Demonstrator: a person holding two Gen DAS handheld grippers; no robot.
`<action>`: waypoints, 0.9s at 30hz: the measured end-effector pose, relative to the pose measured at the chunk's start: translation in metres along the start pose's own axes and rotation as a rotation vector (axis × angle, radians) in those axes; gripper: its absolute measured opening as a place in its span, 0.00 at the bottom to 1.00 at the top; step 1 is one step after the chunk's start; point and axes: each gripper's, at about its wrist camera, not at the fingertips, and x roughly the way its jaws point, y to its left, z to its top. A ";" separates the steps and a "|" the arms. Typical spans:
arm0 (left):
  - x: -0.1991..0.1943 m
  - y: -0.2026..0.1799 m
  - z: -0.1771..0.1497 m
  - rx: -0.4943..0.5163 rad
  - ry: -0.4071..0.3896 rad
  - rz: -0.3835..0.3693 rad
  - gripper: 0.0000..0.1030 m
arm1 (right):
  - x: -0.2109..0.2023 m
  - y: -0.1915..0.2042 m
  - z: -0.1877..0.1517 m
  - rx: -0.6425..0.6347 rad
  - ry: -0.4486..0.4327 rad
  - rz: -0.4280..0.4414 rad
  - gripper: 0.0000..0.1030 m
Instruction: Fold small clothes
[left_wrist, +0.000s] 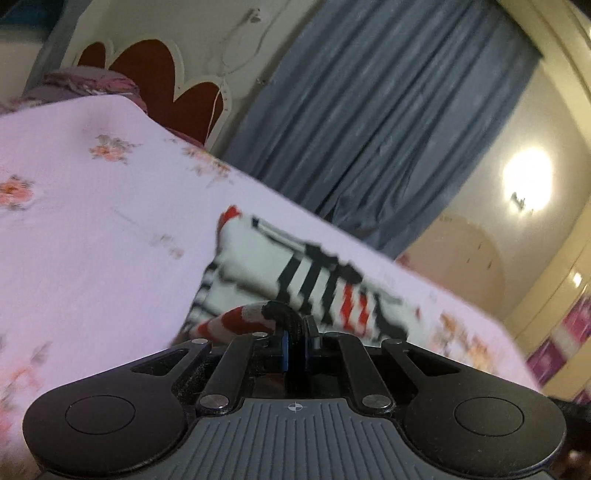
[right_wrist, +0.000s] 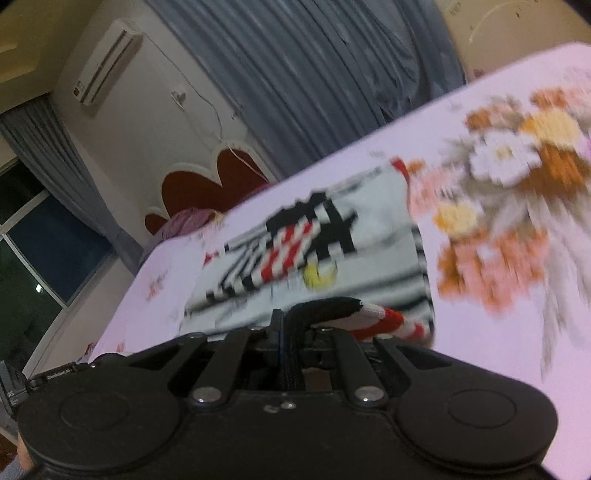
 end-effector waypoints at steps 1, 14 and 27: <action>0.010 -0.001 0.008 -0.004 -0.005 -0.004 0.06 | 0.006 0.001 0.009 -0.004 -0.007 0.001 0.06; 0.193 -0.006 0.095 -0.081 0.119 -0.001 0.06 | 0.135 -0.034 0.111 0.126 -0.010 -0.050 0.06; 0.311 0.010 0.115 -0.036 0.262 -0.082 0.07 | 0.260 -0.089 0.144 0.278 0.145 -0.123 0.07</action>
